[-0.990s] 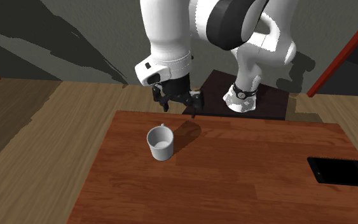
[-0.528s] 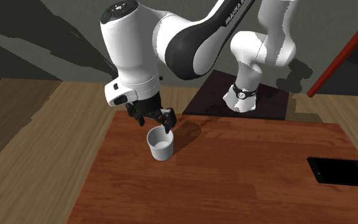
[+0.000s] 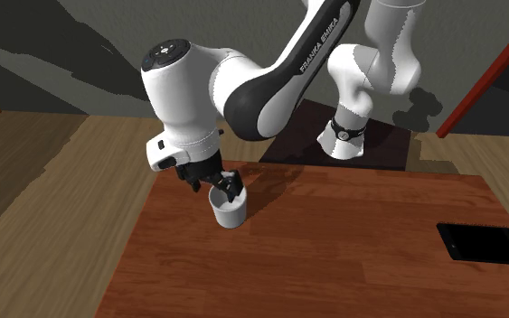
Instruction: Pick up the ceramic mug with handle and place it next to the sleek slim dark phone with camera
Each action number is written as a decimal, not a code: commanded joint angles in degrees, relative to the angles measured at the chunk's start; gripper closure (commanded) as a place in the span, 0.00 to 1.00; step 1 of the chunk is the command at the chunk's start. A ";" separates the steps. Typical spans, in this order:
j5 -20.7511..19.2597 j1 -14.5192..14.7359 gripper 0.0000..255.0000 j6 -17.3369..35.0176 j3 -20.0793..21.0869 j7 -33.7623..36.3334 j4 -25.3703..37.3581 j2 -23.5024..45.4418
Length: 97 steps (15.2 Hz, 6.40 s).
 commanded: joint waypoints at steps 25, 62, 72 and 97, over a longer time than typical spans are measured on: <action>-0.99 0.24 1.00 -3.05 -0.15 0.89 1.41 -1.85; -6.54 6.97 1.00 -19.79 6.88 18.05 2.69 -19.03; -5.38 12.62 1.00 -18.54 15.62 32.08 -3.64 -24.78; -2.11 21.31 1.00 -9.40 29.18 52.31 -7.56 -20.92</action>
